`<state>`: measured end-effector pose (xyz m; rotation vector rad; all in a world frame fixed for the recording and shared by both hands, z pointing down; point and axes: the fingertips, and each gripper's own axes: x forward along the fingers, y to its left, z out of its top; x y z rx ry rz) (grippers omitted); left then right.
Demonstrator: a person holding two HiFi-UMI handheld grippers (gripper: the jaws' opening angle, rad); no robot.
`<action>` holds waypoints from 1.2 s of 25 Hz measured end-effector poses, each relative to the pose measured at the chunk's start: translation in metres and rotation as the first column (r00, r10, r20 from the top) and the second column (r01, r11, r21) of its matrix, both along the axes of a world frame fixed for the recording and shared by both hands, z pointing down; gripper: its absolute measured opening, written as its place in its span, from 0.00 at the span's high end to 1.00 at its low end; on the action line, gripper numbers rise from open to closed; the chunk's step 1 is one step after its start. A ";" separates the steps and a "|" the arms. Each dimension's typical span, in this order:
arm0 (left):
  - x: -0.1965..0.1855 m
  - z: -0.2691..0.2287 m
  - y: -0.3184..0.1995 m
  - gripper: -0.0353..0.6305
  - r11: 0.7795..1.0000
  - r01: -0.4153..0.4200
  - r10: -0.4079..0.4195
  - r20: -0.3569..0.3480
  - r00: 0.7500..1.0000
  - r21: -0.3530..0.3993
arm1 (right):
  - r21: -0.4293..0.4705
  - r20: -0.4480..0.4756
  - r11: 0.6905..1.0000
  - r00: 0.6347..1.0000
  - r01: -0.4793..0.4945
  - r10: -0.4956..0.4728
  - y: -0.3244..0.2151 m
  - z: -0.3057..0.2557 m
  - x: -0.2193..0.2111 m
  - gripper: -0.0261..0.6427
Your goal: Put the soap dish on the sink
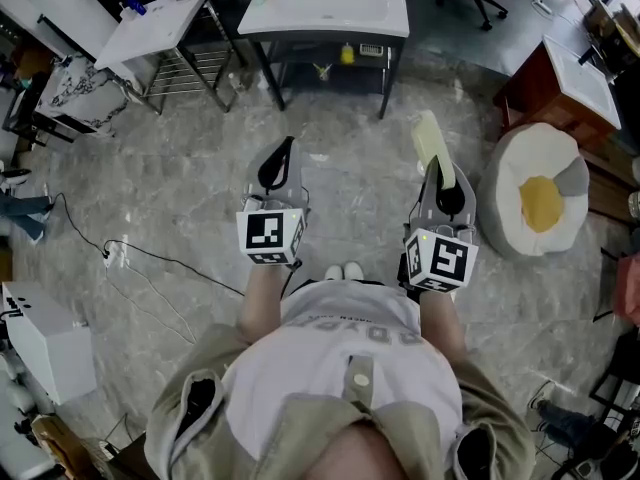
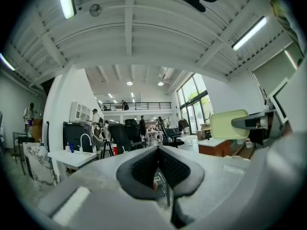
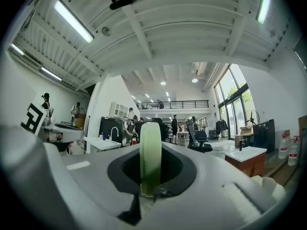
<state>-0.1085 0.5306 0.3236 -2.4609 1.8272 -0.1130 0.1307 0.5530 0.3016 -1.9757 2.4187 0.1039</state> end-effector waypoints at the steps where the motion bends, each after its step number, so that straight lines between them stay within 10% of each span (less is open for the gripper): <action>1: -0.001 0.000 -0.001 0.94 1.000 0.004 -0.004 -0.004 1.000 0.000 | -0.002 0.020 1.000 1.000 0.006 -0.006 -0.001 0.000 0.001 0.95; 6: -0.001 0.000 -0.006 0.94 1.000 0.009 -0.009 -0.027 1.000 -0.007 | -0.002 0.151 1.000 0.988 0.024 -0.024 -0.005 -0.002 0.009 0.94; 16: 0.013 0.008 -0.023 0.60 0.999 -0.030 0.027 -0.050 0.998 -0.044 | 0.009 0.208 1.000 0.978 0.030 -0.031 -0.019 -0.003 0.020 0.94; 30: 0.024 0.017 -0.058 0.55 0.998 -0.020 0.019 -0.029 0.999 -0.059 | -0.014 0.197 0.996 0.977 0.086 -0.081 -0.066 0.011 0.022 0.94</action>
